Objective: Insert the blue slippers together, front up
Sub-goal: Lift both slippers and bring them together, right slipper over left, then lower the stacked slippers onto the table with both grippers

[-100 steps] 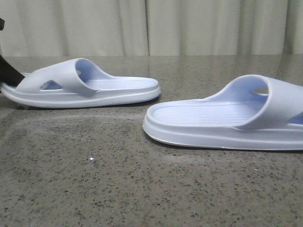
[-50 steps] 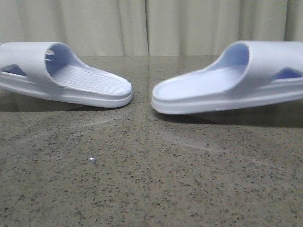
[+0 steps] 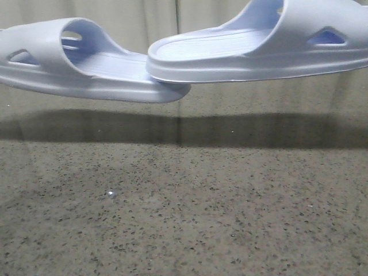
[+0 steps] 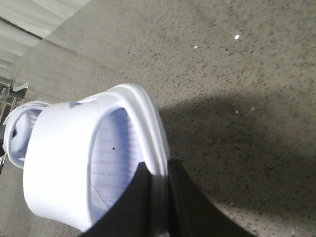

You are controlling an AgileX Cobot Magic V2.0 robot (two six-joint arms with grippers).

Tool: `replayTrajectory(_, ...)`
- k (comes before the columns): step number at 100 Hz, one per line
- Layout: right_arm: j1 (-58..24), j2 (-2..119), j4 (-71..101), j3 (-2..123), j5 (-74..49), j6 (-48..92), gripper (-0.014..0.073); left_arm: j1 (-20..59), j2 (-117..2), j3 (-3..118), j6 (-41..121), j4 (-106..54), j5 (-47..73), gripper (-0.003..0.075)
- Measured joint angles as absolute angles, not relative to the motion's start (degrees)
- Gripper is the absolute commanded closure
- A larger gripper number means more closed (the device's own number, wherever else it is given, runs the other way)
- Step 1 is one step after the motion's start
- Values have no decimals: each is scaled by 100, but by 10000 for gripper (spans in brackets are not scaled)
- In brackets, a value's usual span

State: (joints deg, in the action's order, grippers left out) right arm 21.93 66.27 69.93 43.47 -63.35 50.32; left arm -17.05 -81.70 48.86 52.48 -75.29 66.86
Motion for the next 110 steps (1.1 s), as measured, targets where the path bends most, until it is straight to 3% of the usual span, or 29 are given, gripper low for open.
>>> replayTrajectory(48, 1805, 7207, 7775, 4347, -6108, 5600, 700, -1041, -8170, 4876, 5269, -8104, 6714, 705)
replayTrajectory(110, 138, 8697, 9088, 4596, -5486, 6498, 700, -897, -8170, 4215, 5658, -8834, 6340, 705)
